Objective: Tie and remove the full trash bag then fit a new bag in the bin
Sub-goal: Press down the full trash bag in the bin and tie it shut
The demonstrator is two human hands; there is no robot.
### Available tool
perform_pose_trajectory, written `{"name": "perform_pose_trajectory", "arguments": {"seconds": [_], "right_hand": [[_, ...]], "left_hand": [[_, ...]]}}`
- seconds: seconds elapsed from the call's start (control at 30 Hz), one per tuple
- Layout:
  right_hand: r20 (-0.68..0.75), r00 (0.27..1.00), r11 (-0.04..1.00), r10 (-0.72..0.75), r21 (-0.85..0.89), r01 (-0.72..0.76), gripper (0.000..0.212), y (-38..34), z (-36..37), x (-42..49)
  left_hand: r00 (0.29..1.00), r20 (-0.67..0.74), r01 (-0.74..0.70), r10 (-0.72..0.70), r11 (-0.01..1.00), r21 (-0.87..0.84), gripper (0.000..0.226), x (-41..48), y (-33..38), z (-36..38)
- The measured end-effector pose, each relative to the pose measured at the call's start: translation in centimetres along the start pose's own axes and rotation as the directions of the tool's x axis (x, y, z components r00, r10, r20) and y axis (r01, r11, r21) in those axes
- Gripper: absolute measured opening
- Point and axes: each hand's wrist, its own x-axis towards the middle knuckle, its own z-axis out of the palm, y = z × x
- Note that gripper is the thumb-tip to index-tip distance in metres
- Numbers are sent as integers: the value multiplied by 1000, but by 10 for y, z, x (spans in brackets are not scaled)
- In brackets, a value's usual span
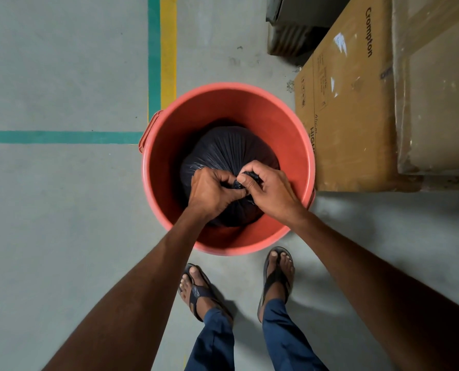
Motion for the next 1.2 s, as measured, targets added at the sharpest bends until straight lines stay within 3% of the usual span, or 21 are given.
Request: {"name": "perform_pose_trajectory", "arguments": {"seconds": [0.23, 0.4, 0.57, 0.73, 0.97, 1.2], "right_hand": [[42, 991, 992, 130, -1, -130, 15, 2, 3, 0], [-18, 981, 981, 192, 38, -191, 15, 2, 9, -2], [-91, 966, 964, 240, 137, -227, 10, 8, 12, -8], [-93, 972, 964, 216, 181, -197, 16, 10, 13, -12], [-133, 980, 983, 149, 124, -132, 14, 8, 12, -22], [-81, 992, 991, 94, 103, -86, 9, 5, 6, -17]], "left_hand": [[998, 44, -41, 39, 997, 59, 22, -4, 6, 1], [995, 46, -100, 93, 975, 199, 13, -8, 5, 11], [982, 33, -191, 188, 959, 210, 8, -12, 6, 20], [996, -18, -80, 85, 980, 182, 26, -10, 6, 20], [998, -55, 10, 2, 979, 206, 24, -9, 4, 16], [992, -95, -78, 87, 993, 91, 16, -5, 3, 17]]}}
